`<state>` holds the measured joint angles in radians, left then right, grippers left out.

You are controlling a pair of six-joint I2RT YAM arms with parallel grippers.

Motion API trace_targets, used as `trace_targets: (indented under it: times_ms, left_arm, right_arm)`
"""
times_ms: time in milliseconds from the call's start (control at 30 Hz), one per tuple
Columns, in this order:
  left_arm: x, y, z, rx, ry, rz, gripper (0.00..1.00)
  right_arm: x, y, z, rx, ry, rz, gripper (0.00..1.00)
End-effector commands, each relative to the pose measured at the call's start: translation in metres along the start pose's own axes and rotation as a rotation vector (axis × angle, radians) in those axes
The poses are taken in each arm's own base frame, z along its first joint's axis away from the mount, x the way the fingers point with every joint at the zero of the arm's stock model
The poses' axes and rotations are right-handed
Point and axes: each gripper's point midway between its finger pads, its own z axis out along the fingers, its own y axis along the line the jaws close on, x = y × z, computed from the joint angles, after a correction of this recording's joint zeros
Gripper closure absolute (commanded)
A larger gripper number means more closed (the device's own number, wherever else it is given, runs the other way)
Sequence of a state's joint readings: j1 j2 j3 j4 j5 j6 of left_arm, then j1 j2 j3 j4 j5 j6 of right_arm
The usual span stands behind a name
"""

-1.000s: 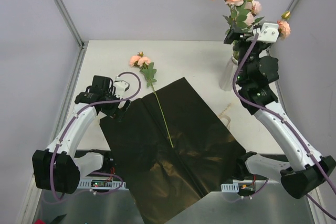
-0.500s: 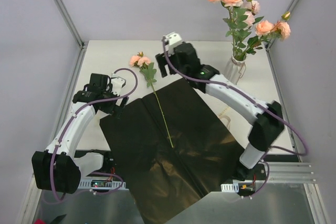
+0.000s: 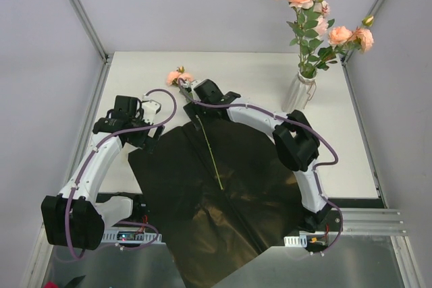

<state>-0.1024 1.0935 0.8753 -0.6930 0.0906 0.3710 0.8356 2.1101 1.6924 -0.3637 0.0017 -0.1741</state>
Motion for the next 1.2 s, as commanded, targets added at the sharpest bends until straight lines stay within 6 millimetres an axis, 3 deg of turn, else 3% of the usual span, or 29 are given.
trace_targets:
  times_ms: [0, 200, 333, 533, 633, 667, 767, 933, 967, 1067, 1167]
  left_arm:
    - [0.004, 0.006, -0.004, -0.030, 0.001, 0.002, 0.01]
    - [0.009, 0.006, -0.004, -0.030, 0.005, 0.009, 0.01]
    - [0.011, 0.006, -0.006, -0.038, -0.006, 0.017, 0.01]
    - [0.015, 0.005, -0.008, -0.038, -0.005, 0.023, 0.01]
    - [0.017, 0.003, -0.010, -0.035, -0.002, 0.022, 0.01]
    - [0.018, 0.003, -0.010, -0.034, -0.002, 0.023, 0.01]
    - [0.019, 0.002, -0.014, -0.035, -0.002, 0.022, 0.01]
    - [0.022, 0.001, -0.024, -0.040, -0.003, 0.032, 0.01]
    - [0.021, 0.002, -0.026, -0.042, -0.007, 0.029, 0.01]
    - [0.020, 0.001, -0.031, -0.047, -0.020, 0.022, 0.01]
    - [0.017, 0.003, -0.036, -0.058, -0.034, -0.002, 0.01]
  right_arm:
    - [-0.013, 0.016, 0.007, -0.029, -0.025, 0.017, 0.23]
    - [-0.005, 0.010, 0.030, 0.052, 0.008, 0.008, 0.30]
    - [-0.005, 0.002, 0.037, 0.092, 0.009, 0.011, 0.35]
    - [-0.004, 0.005, 0.046, 0.082, 0.013, 0.021, 0.44]
    - [-0.002, 0.007, 0.050, 0.079, 0.019, 0.033, 0.55]
    - [-0.002, 0.007, 0.051, 0.079, 0.019, 0.039, 0.65]
    - [0.003, 0.007, 0.056, 0.083, 0.035, 0.048, 0.79]
    - [0.000, 0.004, 0.058, 0.100, 0.043, 0.052, 0.95]
    - [-0.007, 0.002, 0.054, 0.107, 0.025, 0.054, 0.99]
    - [-0.043, 0.000, 0.028, 0.101, -0.056, 0.056, 0.99]
    - [-0.096, -0.001, -0.022, 0.085, -0.199, 0.053, 0.99]
